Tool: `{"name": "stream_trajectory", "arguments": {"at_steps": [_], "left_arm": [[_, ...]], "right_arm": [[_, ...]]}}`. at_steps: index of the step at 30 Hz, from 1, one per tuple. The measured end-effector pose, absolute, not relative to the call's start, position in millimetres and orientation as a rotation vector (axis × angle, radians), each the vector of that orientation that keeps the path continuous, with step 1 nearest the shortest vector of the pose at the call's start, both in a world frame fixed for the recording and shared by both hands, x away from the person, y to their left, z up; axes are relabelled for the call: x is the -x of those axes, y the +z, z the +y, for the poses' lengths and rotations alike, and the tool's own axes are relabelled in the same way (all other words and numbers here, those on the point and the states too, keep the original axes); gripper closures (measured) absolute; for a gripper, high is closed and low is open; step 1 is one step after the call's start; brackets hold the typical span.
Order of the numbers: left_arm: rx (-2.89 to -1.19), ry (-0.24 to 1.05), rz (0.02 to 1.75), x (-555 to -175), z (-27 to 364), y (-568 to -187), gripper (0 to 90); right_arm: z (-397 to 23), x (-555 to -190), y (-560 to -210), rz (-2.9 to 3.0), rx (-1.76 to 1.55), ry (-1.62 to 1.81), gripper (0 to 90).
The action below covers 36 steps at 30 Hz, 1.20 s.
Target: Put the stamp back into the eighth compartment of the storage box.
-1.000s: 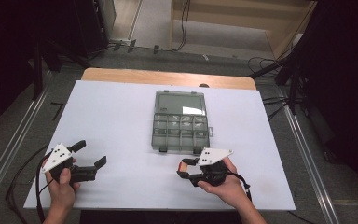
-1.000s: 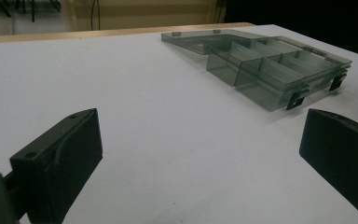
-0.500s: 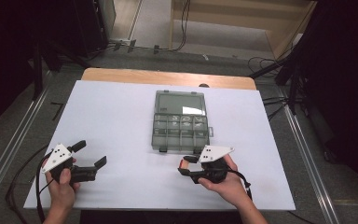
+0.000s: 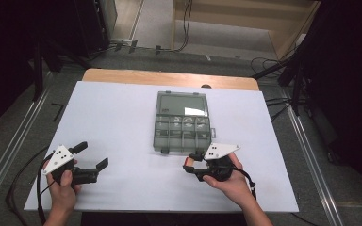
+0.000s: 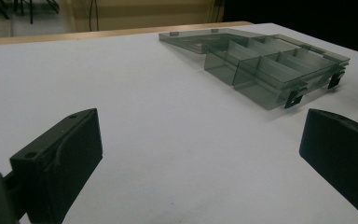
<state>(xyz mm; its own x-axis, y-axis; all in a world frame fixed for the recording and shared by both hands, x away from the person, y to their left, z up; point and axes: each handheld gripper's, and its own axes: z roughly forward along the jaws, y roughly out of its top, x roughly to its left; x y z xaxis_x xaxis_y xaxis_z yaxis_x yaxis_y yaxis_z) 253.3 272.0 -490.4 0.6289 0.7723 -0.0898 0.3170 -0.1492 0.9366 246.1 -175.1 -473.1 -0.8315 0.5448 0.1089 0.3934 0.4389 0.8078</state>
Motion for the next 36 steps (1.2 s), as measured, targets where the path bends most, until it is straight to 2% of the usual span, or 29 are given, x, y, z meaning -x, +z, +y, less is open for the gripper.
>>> {"name": "stream_trajectory", "arguments": {"at_steps": [36], "left_arm": [[-1.728, 0.508, 0.888, -253.0, 272.6, -490.5, 0.0]], "right_arm": [[-196.3, -276.8, -468.3, 2.430, -0.981, 1.308, 51.8]]}}
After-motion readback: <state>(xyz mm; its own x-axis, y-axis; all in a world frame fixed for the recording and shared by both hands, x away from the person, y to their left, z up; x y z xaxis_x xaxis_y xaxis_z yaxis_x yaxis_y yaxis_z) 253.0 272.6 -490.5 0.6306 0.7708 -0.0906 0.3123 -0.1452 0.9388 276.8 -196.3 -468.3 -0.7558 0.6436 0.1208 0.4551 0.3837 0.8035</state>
